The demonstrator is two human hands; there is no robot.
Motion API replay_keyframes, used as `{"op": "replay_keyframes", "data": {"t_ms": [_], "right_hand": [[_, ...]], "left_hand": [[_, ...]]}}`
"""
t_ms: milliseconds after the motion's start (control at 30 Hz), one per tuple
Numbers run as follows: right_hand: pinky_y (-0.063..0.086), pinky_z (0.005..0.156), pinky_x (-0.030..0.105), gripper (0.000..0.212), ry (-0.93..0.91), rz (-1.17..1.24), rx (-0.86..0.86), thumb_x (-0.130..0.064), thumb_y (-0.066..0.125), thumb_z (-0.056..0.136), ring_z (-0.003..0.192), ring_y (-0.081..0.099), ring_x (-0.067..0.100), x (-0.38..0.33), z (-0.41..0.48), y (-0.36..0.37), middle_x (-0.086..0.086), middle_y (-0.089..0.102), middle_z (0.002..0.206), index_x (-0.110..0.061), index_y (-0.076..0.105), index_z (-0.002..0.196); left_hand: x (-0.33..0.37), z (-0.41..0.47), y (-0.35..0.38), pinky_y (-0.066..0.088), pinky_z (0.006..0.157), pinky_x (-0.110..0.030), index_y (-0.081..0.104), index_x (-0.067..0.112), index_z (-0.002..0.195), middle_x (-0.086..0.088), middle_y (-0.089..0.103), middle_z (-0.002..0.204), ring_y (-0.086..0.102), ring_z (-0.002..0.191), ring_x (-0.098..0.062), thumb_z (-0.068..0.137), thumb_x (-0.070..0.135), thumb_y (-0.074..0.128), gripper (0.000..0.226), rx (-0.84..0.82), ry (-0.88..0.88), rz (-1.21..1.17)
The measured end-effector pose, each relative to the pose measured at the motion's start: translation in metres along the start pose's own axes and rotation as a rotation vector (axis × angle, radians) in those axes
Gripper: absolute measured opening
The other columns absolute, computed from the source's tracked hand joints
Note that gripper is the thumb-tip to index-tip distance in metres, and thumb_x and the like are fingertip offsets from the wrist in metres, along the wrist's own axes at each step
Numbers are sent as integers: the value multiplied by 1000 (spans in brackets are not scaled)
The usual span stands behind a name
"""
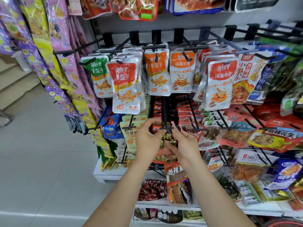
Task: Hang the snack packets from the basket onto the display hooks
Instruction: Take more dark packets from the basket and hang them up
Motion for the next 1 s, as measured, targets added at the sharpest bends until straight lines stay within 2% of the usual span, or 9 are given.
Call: {"op": "replay_keyframes", "data": {"t_ms": [100, 233, 333, 467, 633, 733, 800, 933, 1000], "right_hand": [[59, 74, 35, 13, 6, -4, 9, -16, 65, 91, 107, 61, 17, -1, -2, 0, 11, 64, 115, -4, 68, 95], [59, 72, 34, 23, 7, -65, 40, -19, 67, 90, 102, 64, 17, -2, 2, 2, 10, 60, 122, -1, 67, 105], [60, 76, 37, 25, -19, -153, 48, -22, 67, 91, 96, 63, 11, -3, 6, 0, 6, 65, 114, -2, 68, 107], [54, 89, 51, 27, -121, -382, 132, -33, 67, 89, 98, 64, 19, -2, 8, -7, 3, 68, 101, -10, 68, 104], [53, 79, 39, 4, -353, -772, 155, -20, 58, 95, 86, 64, 23, -5, 2, -14, 2, 67, 88, -20, 62, 94], [46, 82, 28, 27, -535, -1001, 90, -9, 51, 94, 98, 58, 18, -2, -5, -14, 3, 63, 105, -16, 60, 118], [43, 96, 26, 44, -658, -1063, 4, 0, 48, 92, 116, 53, 18, 1, -8, -11, 4, 59, 124, -14, 53, 133], [25, 114, 24, 68, -753, -1165, -132, 9, 45, 87, 141, 30, 18, -4, -7, -3, 4, 28, 156, -13, 31, 149], [23, 115, 30, 74, -742, -1285, -174, 8, 45, 87, 143, 22, 24, -8, -2, 0, 5, 15, 161, -14, 21, 153]], "left_hand": [[-4, -2, 2, 33, 77, 1, 62, 36, 89, 14, 64, 97, 54, 93, 9, 81, 10, 74, 30, 1, 84, 74], [-13, -1, 2, 39, 88, -16, 72, 19, 88, 8, 52, 100, 49, 96, -3, 75, 12, 80, 16, 146, 282, 235], [-19, -2, 4, 40, 81, -25, 76, 12, 87, 5, 50, 93, 49, 90, -15, 74, 17, 82, 15, 200, 377, 382], [-20, -3, 4, 45, 65, -24, 71, 17, 99, 15, 53, 76, 52, 69, -4, 82, 26, 75, 20, 32, 252, 362], [-14, 8, 12, 48, 61, -28, 59, 24, 103, 9, 65, 80, 60, 68, -11, 84, 31, 73, 24, -27, 145, 422], [-13, 19, 18, 47, 58, -30, 53, 26, 104, 11, 63, 81, 60, 69, -12, 84, 21, 71, 27, -30, 117, 449], [-13, 24, 21, 50, 60, -34, 52, 28, 104, 9, 63, 81, 61, 72, -15, 85, 19, 69, 27, -17, 143, 490], [-18, 25, 19, 51, 80, -43, 62, 13, 117, -9, 60, 110, 54, 101, -30, 68, -6, 71, 53, 73, 417, 576], [-21, 26, 17, 48, 92, -48, 61, 10, 123, -13, 57, 123, 50, 113, -35, 66, -4, 72, 60, 76, 478, 678]]}}
Point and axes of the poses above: each hand's wrist, its own z-axis towards the middle knuckle, its own y-axis out of the palm, x = y × z, the point moved 1 cm from there along z, towards the middle knuckle
